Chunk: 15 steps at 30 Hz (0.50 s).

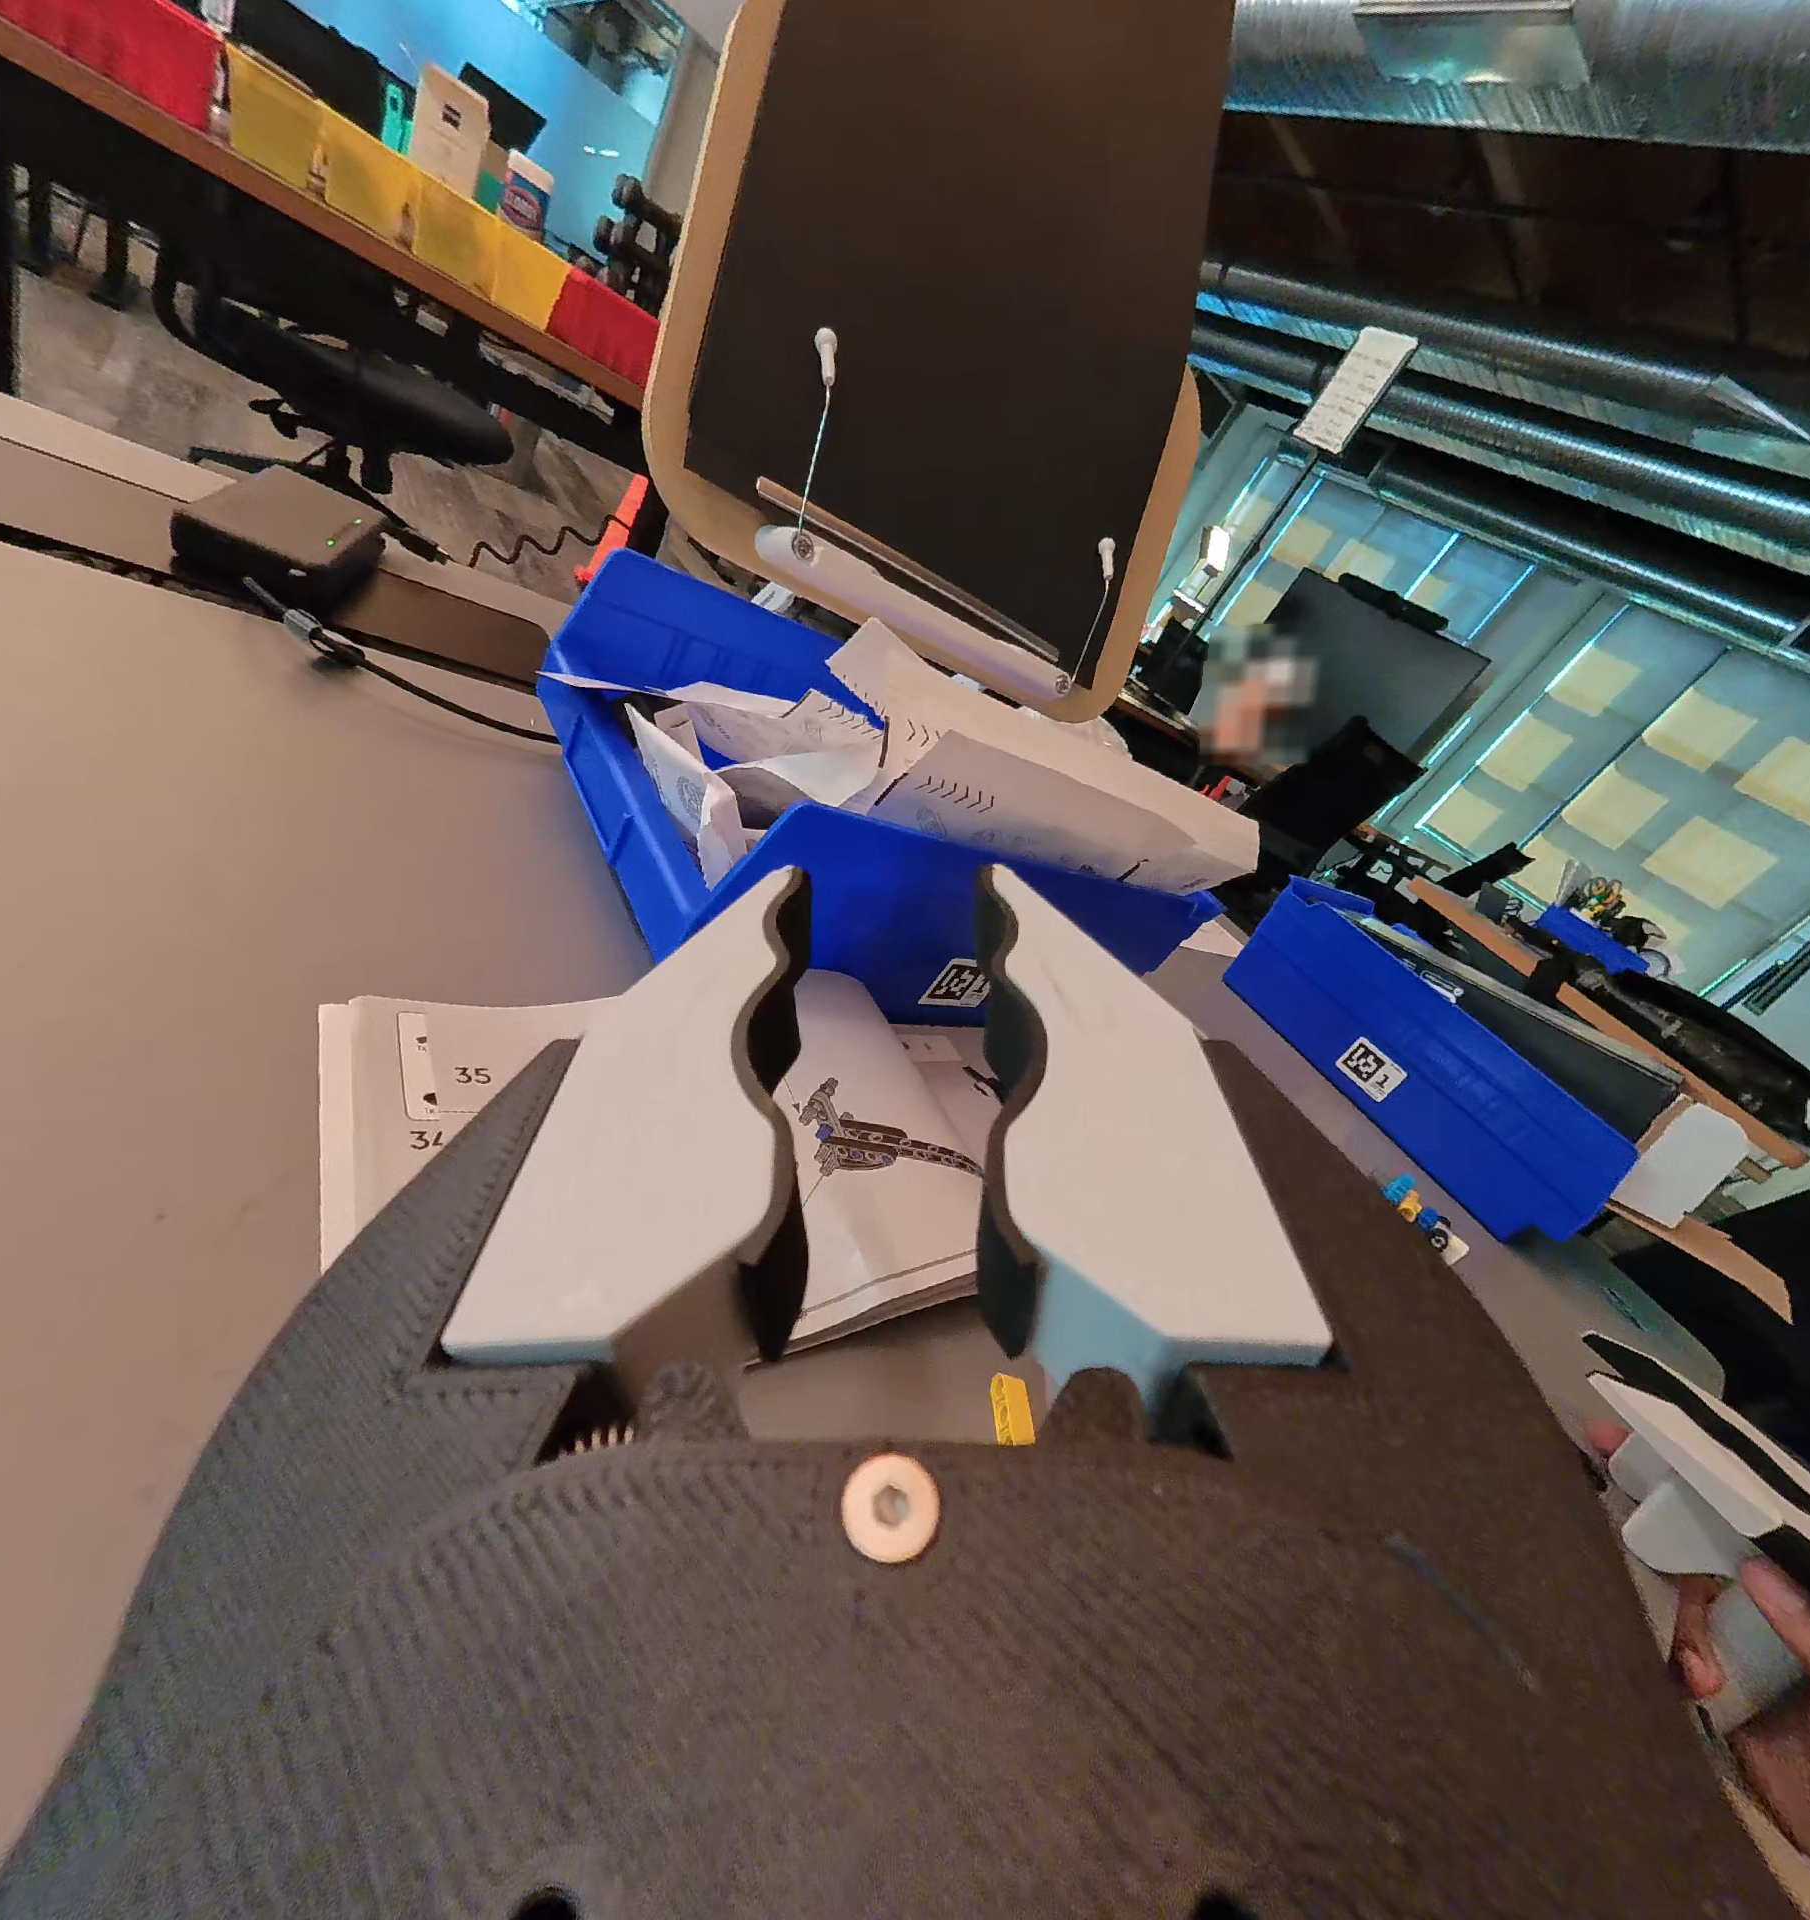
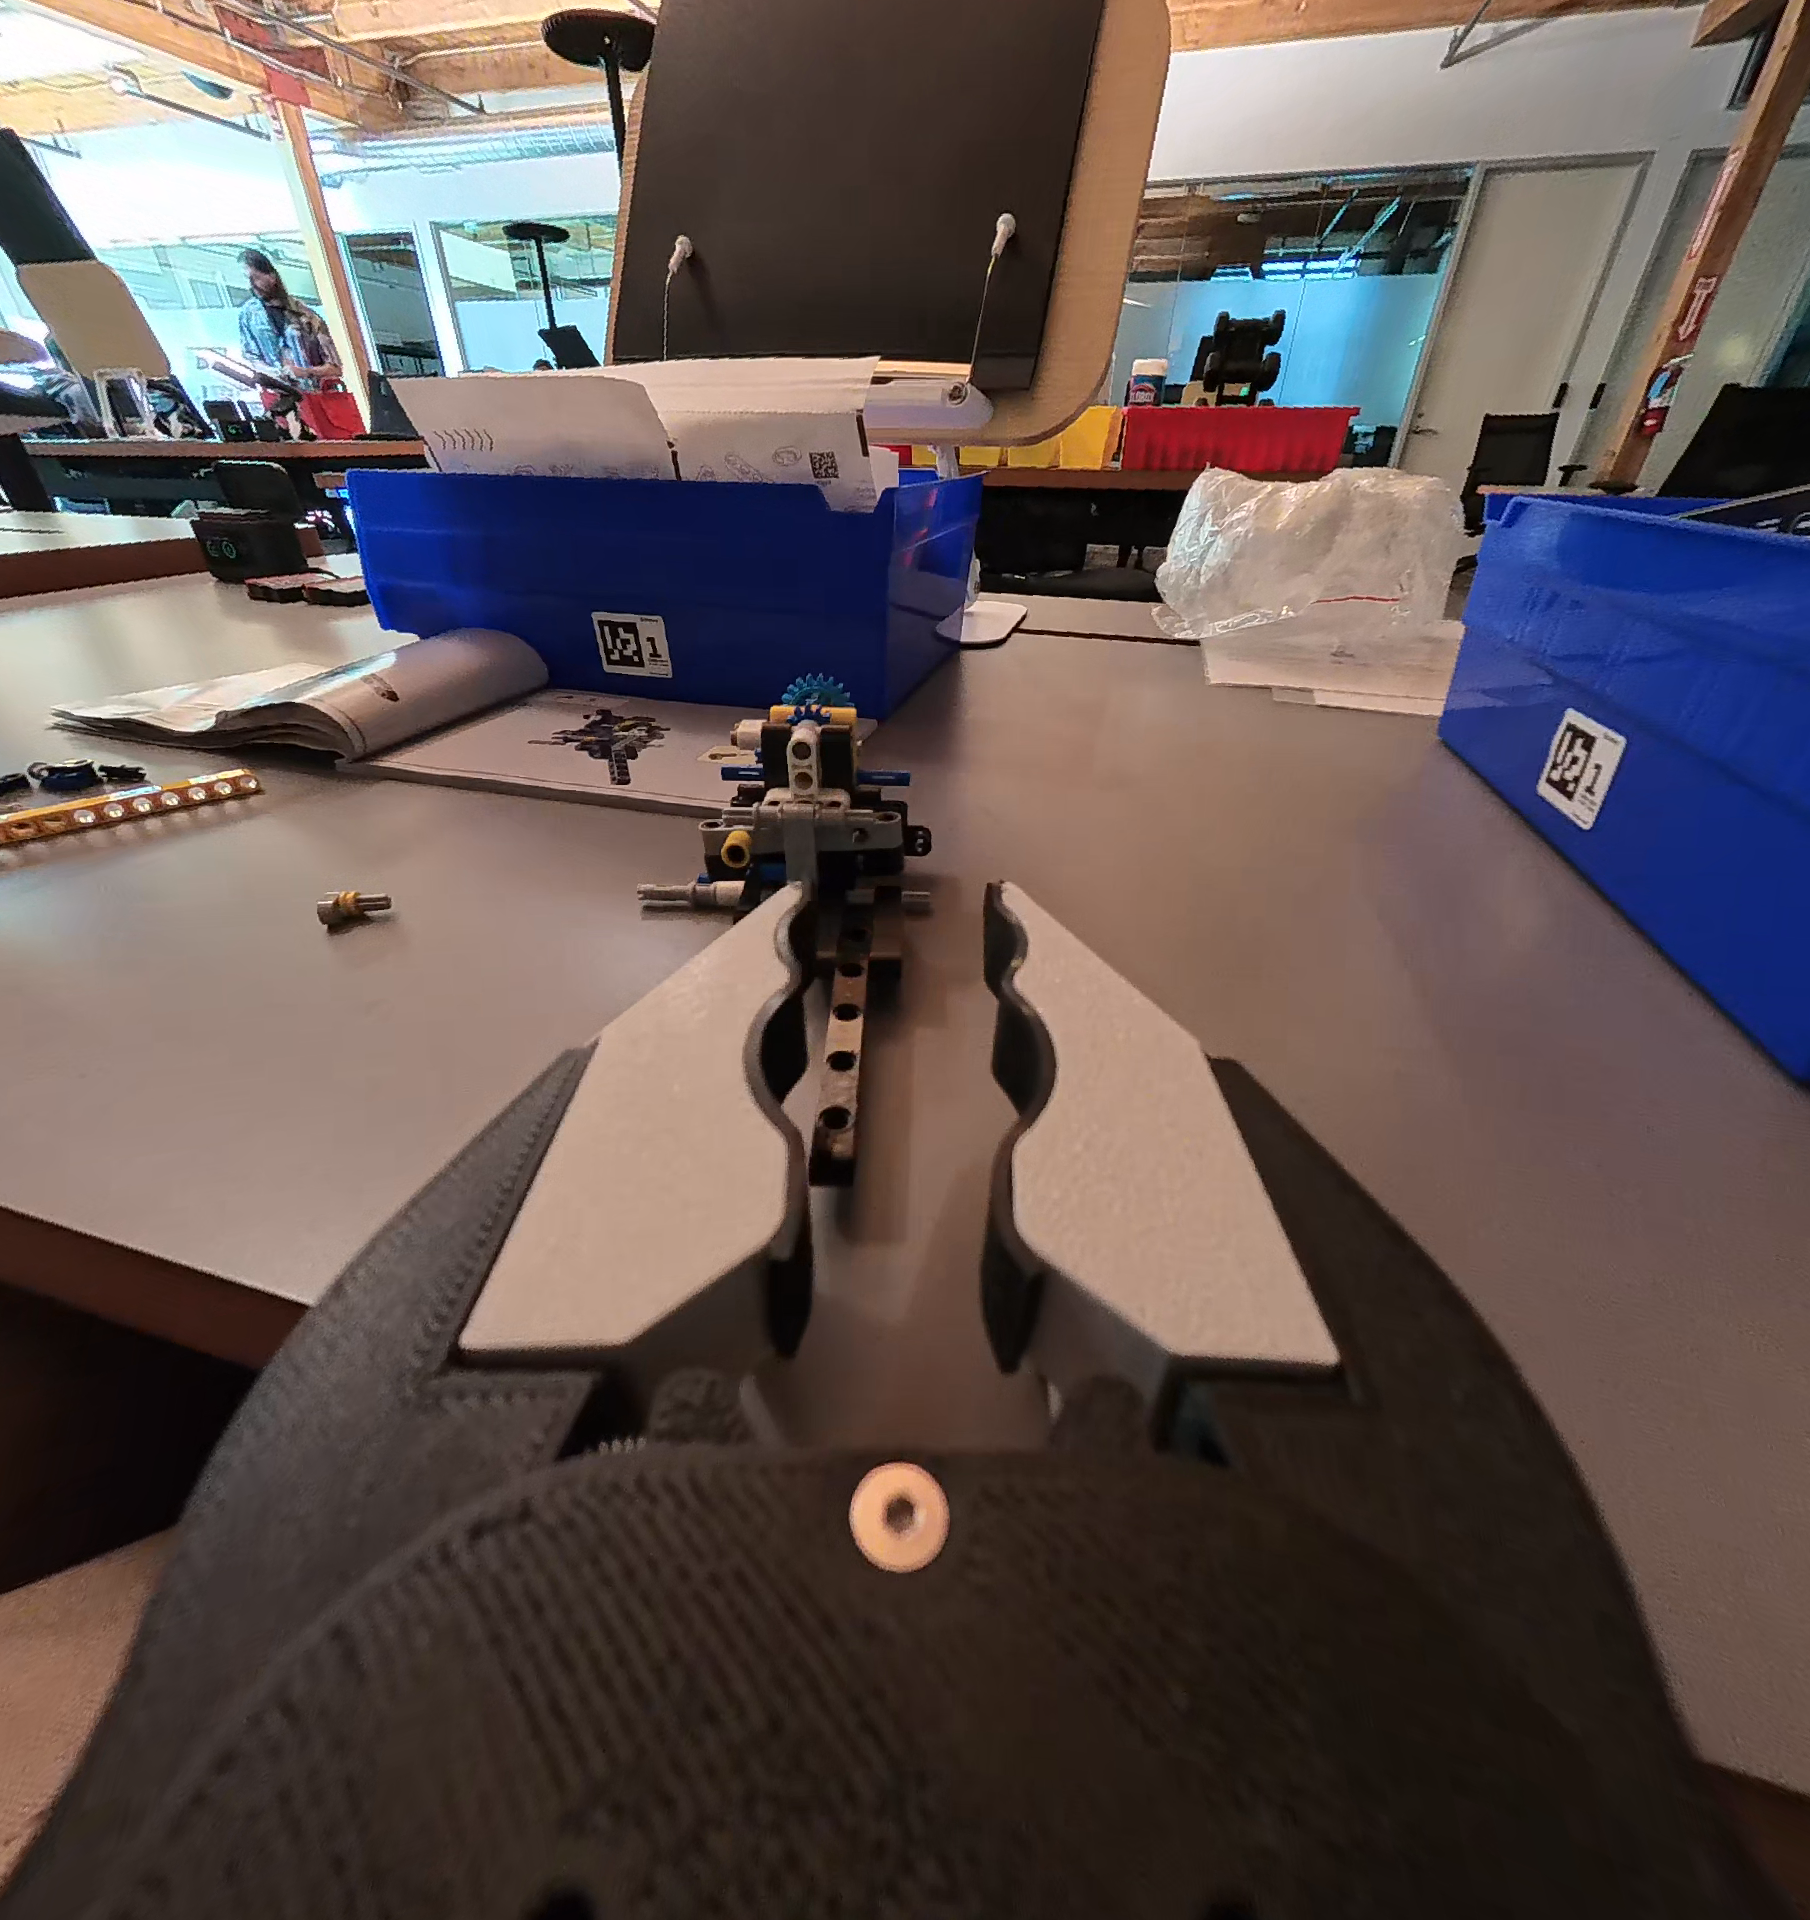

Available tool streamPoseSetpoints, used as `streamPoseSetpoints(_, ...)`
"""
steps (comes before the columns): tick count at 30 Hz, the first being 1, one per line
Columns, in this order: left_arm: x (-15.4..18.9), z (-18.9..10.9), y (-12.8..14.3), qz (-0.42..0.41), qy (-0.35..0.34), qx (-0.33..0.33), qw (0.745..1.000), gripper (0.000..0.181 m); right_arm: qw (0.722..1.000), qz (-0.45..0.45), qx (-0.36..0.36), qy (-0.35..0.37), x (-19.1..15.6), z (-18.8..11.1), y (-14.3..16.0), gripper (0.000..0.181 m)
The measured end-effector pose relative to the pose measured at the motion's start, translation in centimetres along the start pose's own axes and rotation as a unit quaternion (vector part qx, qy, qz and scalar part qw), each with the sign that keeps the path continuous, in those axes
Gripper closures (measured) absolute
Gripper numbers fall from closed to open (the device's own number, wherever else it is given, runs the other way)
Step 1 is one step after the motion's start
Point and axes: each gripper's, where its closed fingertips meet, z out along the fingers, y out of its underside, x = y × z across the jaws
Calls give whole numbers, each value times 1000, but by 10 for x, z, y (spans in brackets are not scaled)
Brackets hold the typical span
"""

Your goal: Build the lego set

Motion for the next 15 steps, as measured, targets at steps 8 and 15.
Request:
streamPoseSetpoints(8, 0, 1, 1, -4, 2, -2, 1000, 151, 1000, 0, 2, 1, 1, 0, 0, 153)
streamPoseSetpoints(15, 0, 1, 2, -3, 2, -4, 1000, 151, 1000, 0, 2, 2, 1, 0, 0, 153)
